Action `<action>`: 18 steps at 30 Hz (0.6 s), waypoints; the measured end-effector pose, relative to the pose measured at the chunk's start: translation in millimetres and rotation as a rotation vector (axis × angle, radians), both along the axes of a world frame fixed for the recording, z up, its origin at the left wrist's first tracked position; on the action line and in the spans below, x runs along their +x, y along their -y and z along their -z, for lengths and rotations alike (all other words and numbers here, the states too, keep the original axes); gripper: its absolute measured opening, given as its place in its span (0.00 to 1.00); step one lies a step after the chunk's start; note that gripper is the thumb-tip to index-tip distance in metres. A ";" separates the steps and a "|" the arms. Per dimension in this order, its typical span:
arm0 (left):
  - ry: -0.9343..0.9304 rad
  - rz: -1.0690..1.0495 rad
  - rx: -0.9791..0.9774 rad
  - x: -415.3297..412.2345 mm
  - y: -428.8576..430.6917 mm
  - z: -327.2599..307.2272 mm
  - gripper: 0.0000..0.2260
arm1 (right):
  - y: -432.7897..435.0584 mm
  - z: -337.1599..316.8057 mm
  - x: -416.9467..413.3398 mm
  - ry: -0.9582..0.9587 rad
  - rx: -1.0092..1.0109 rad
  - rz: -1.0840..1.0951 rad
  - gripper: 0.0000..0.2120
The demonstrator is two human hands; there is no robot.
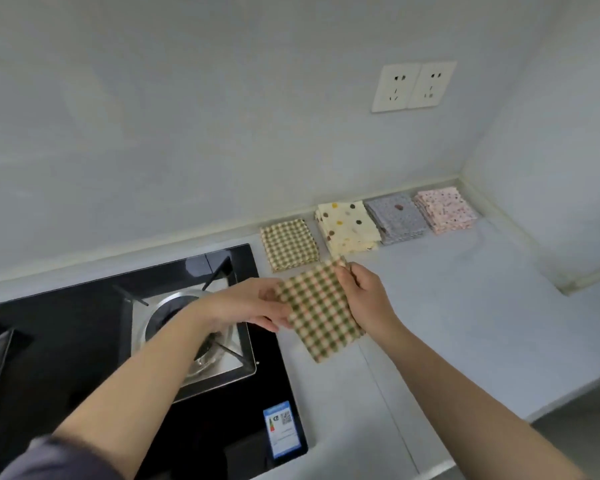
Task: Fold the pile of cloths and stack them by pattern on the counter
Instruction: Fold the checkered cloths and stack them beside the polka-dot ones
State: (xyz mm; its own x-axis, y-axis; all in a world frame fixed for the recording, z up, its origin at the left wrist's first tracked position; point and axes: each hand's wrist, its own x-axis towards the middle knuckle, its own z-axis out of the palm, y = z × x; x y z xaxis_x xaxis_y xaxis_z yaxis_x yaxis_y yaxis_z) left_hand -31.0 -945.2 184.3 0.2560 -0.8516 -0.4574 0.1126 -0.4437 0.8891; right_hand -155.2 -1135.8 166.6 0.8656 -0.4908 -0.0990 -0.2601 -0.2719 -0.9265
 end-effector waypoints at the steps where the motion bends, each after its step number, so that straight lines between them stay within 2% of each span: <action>1: -0.117 -0.212 -0.071 -2.8 13.4 11.8 0.21 | 12.8 7.3 11.7 -0.030 0.039 -0.002 0.16; 3: -0.320 -0.619 -0.170 -6.9 37.4 32.3 0.23 | 29.1 19.2 35.2 -0.085 0.090 0.000 0.16; 5: -0.400 -0.873 -0.148 -5.8 61.0 50.2 0.19 | 37.5 30.2 59.1 -0.102 0.136 0.001 0.14; 7: -0.288 -1.059 0.004 -0.5 85.6 62.5 0.11 | 42.4 41.6 80.7 -0.104 0.109 0.010 0.13; 9: 0.041 -1.207 0.199 14.3 105.0 71.8 0.10 | 46.9 53.7 103.7 -0.099 0.027 0.024 0.13; 10: 0.215 -1.242 0.259 23.1 112.0 73.3 0.10 | 48.5 58.8 115.5 -0.099 -0.017 0.036 0.13; 12: 0.433 -1.252 0.307 43.6 122.6 76.1 0.11 | 50.2 69.2 141.2 -0.102 -0.097 0.055 0.14; 15: 0.634 -1.176 0.451 71.2 133.2 88.1 0.12 | 52.4 82.2 174.2 -0.127 -0.240 0.061 0.14; 18: 0.712 -1.113 0.584 94.6 140.3 104.8 0.12 | 58.2 96.5 201.9 -0.197 -0.392 0.041 0.14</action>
State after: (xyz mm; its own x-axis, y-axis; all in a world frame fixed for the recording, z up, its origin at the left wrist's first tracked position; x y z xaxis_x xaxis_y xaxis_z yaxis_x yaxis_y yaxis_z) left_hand 63.6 -1085.5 79.5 0.9672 0.1981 -0.1592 0.2540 -0.7355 0.6281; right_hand 46.7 -1194.0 70.0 0.8280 -0.5575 -0.0600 -0.4395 -0.5790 -0.6867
